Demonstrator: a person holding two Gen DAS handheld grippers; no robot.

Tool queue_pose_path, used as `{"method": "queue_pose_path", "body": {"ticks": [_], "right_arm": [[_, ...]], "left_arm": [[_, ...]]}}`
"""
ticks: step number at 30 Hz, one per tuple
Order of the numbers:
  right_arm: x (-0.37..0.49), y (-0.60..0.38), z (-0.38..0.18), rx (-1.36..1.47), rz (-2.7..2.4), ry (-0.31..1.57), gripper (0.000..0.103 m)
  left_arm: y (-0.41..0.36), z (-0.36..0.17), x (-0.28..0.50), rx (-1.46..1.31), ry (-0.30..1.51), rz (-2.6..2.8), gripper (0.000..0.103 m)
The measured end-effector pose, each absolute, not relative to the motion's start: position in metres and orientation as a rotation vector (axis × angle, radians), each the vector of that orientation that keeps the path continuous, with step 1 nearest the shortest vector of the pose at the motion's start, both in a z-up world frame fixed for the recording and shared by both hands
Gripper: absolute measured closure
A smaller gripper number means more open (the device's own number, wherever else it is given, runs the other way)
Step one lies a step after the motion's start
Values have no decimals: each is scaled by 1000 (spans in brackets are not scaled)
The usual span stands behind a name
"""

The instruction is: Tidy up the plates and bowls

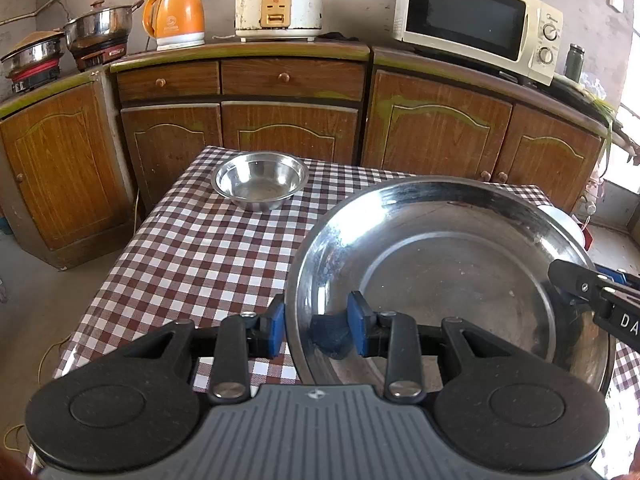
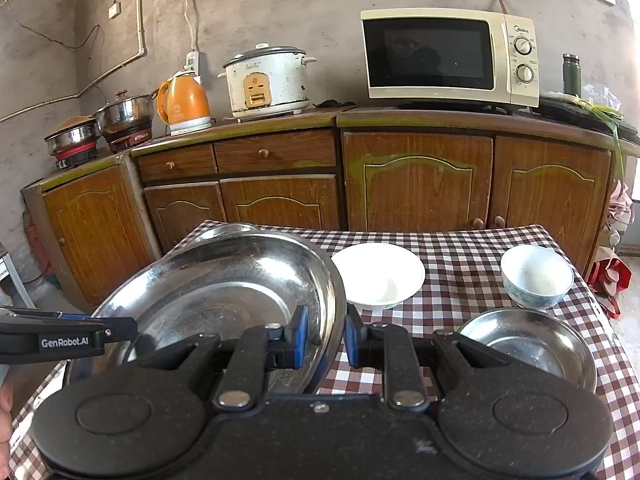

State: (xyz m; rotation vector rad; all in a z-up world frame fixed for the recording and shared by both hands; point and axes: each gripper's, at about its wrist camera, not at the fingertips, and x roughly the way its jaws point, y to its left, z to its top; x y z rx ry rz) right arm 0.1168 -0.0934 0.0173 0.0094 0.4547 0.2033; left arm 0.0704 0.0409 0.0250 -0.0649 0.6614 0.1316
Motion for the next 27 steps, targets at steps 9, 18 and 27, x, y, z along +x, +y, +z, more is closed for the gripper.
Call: {"method": "queue_pose_path", "body": {"ticks": [9,18,27], "right_arm": [[112,-98,16,14,194,458,78],[109,-101,16,20,185,459,78],[105,-104,14,24,181,462,78]], "left_arm": [[39,24,69,-63,666,120,69],[38,21,67,-65,670,108,69],[36,20,66,-62,671,104,69]]}}
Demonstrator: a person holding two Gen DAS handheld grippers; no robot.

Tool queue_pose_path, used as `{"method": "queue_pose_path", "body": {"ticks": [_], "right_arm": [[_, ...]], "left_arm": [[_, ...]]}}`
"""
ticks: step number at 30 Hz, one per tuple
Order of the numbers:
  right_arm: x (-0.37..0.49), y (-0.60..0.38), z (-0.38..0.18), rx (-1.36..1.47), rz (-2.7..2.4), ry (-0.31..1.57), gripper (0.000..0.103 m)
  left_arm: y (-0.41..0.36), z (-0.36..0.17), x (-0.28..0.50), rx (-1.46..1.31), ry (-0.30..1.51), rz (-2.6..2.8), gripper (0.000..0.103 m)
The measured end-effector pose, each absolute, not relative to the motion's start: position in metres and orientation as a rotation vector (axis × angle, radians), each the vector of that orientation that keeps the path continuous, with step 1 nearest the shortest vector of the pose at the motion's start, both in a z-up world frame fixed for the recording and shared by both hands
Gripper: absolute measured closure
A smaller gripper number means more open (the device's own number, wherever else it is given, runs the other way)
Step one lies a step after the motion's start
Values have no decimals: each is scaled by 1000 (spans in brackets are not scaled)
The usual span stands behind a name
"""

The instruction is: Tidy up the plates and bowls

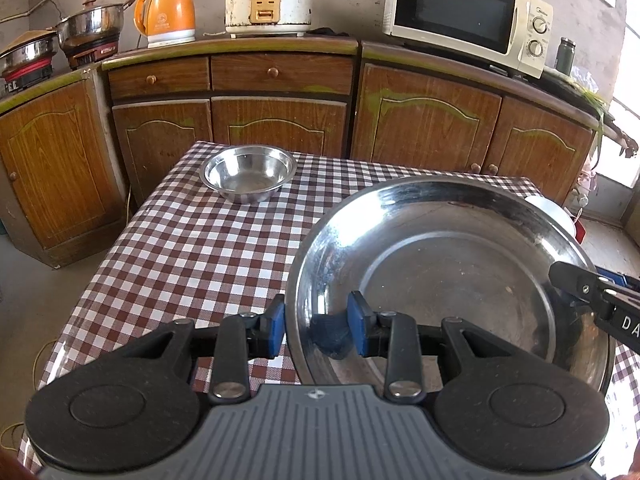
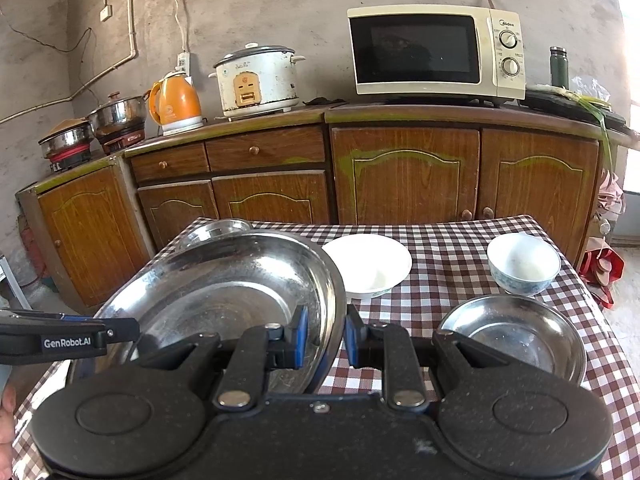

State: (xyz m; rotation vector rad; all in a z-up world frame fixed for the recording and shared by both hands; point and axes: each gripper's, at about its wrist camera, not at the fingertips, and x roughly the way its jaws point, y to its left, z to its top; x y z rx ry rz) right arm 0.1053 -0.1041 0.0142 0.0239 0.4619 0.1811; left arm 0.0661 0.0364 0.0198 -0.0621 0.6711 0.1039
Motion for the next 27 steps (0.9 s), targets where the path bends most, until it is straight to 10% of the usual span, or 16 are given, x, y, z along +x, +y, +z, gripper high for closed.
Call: {"method": "queue_pose_path", "body": {"ticks": [27], "right_arm": [[84,-122,8,41,144,472,78]], "left_arm": [[24,11,56,-55,687,56,69]]}}
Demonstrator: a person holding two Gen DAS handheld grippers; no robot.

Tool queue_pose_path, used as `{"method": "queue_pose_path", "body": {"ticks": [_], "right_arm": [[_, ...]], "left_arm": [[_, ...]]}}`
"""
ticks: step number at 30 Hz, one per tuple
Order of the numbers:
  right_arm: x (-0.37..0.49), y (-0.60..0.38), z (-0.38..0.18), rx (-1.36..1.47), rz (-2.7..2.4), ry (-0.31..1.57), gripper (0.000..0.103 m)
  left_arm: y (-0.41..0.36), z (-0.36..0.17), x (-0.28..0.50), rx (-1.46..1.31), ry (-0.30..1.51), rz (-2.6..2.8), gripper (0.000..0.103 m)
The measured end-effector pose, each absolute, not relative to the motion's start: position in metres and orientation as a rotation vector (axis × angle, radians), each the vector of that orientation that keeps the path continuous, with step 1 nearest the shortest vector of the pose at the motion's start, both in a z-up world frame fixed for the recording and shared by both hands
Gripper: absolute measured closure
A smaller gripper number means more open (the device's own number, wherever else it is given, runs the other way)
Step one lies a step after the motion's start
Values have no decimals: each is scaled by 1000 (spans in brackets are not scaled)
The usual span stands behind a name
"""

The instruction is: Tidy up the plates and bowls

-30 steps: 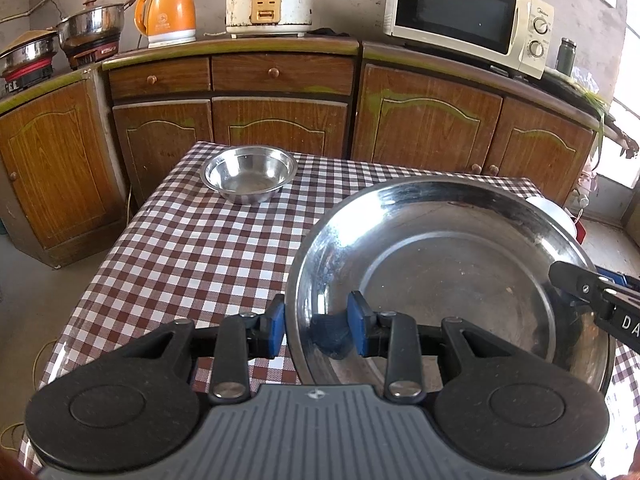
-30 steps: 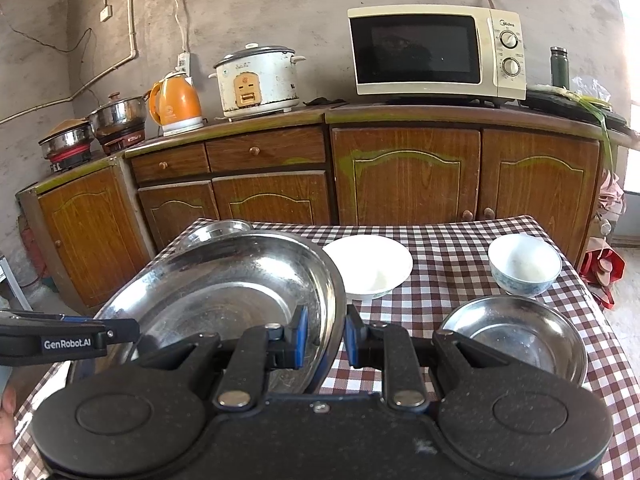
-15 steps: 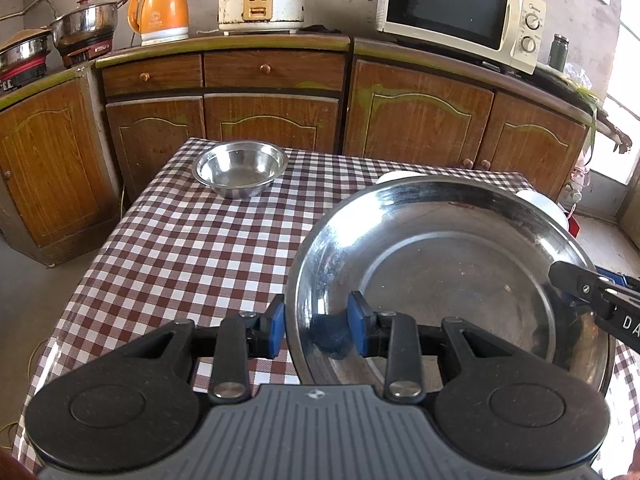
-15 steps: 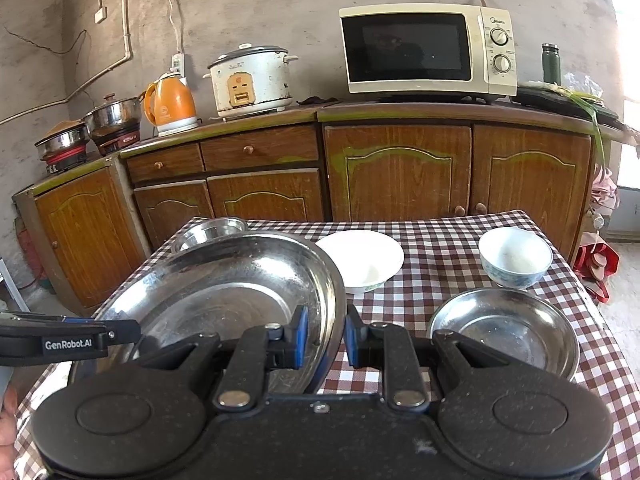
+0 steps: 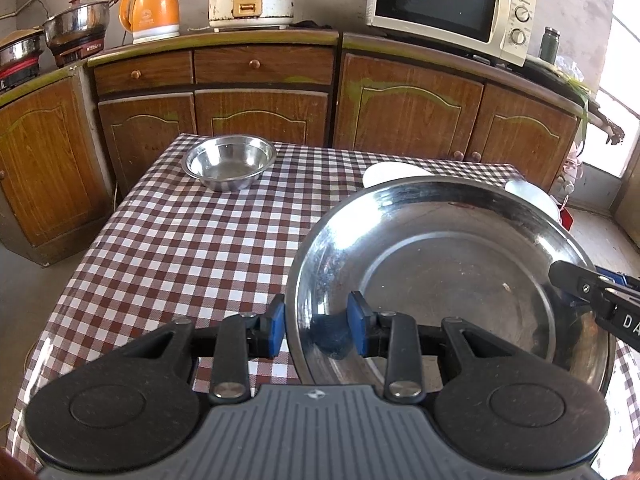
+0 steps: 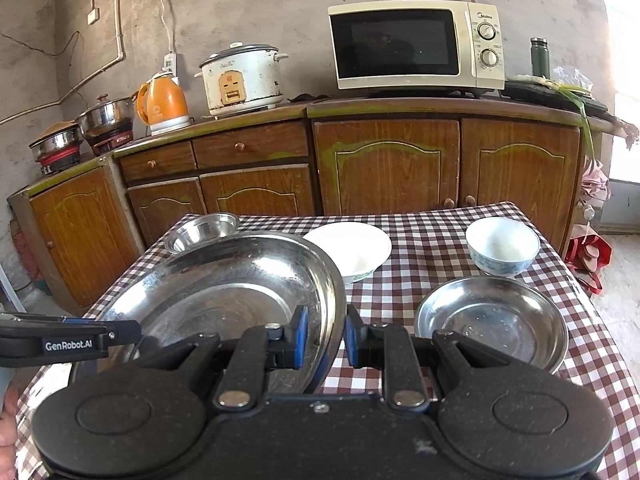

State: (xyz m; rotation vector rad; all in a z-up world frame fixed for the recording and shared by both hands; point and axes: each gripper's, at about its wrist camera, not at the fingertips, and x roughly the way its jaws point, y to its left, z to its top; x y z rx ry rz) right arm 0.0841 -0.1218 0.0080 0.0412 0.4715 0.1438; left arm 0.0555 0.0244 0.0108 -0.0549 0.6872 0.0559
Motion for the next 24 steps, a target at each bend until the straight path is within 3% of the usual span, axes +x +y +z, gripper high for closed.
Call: {"method": "queue_pose_path", "body": {"ticks": [24], "right_arm": [[61,-143,4,64,102,478,78]], "left_arm": [[6,3,46,-35,702,4,69]]}}
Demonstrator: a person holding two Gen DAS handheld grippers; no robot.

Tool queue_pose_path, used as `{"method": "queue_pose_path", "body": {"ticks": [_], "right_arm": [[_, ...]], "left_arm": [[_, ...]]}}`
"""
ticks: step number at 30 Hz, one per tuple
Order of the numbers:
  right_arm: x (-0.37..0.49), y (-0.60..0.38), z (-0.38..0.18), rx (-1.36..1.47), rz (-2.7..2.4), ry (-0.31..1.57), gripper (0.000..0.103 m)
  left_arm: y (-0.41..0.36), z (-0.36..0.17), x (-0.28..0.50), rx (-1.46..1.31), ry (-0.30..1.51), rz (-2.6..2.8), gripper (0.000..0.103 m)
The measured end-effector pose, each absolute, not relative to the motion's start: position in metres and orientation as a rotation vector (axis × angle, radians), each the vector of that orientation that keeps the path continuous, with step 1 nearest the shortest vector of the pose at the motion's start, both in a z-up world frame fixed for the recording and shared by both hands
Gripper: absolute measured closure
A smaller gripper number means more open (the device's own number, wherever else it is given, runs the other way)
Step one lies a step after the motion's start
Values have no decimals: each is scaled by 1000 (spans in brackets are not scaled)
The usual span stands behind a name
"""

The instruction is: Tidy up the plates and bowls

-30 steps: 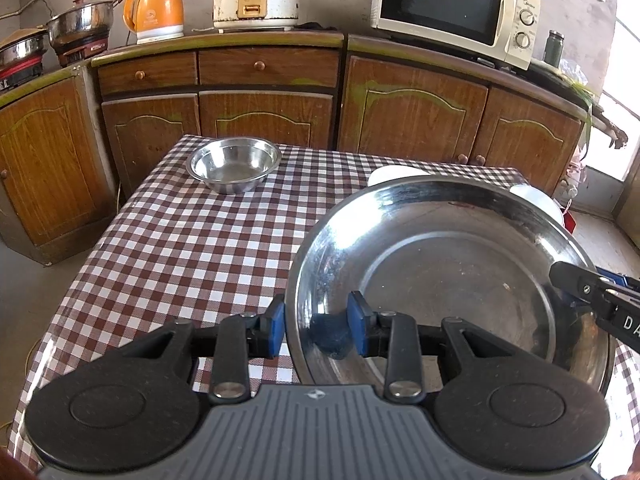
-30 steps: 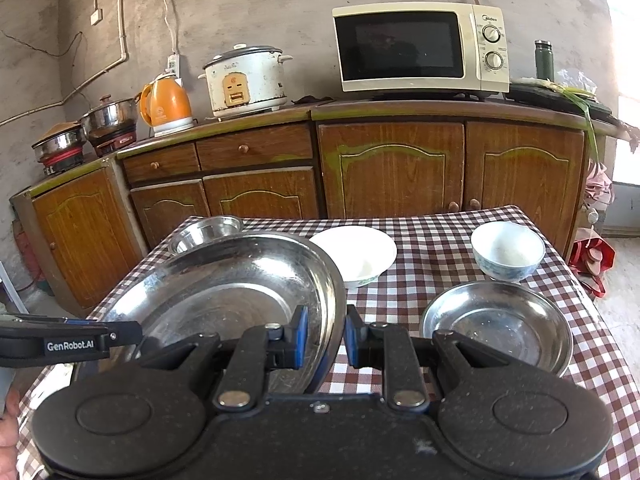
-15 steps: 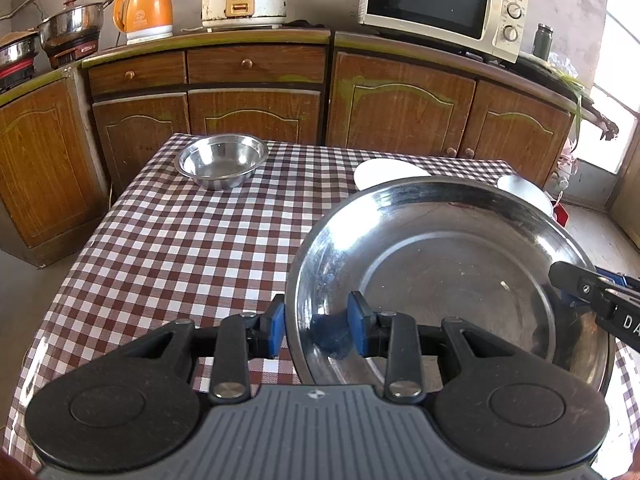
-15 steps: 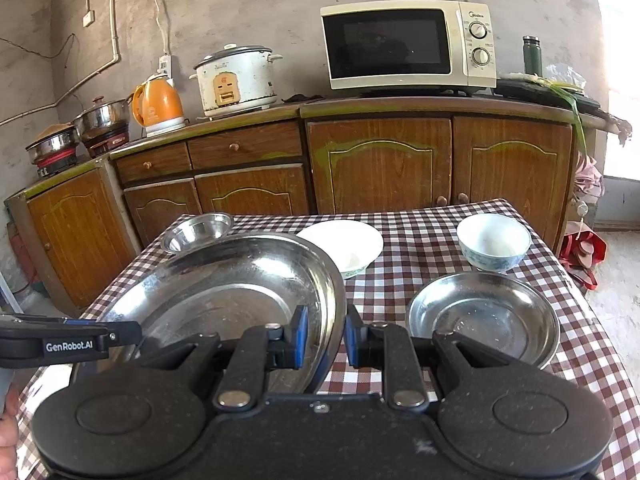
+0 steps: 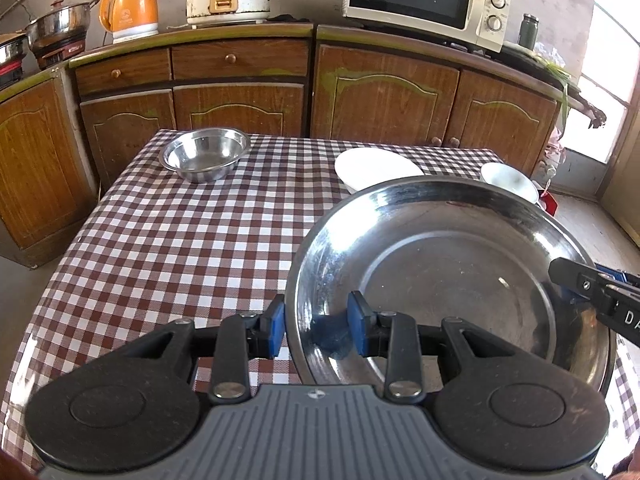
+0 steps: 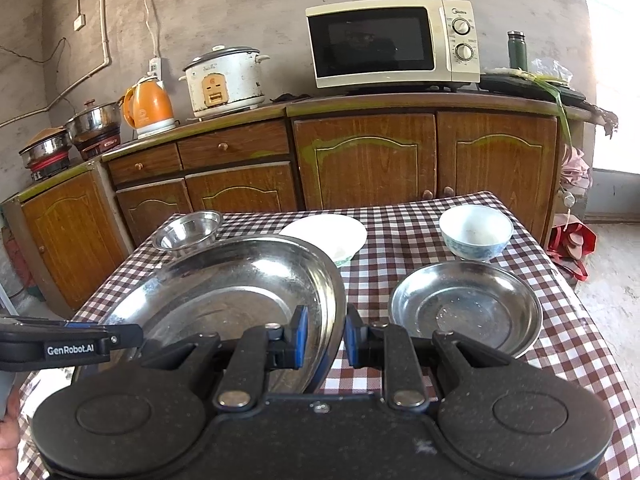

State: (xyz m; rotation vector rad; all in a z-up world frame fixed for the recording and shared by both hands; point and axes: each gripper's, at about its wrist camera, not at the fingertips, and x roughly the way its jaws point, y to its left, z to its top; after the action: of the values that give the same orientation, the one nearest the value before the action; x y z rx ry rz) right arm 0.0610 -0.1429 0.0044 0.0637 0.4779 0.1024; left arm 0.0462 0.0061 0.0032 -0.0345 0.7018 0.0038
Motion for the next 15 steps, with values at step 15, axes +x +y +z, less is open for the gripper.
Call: {"method": "queue_pose_path", "body": {"ticks": [15], "right_arm": [[46,-154,6,74,82,474,78]], "left_arm": [[-5,2,43,-25,706,-26,69]]}}
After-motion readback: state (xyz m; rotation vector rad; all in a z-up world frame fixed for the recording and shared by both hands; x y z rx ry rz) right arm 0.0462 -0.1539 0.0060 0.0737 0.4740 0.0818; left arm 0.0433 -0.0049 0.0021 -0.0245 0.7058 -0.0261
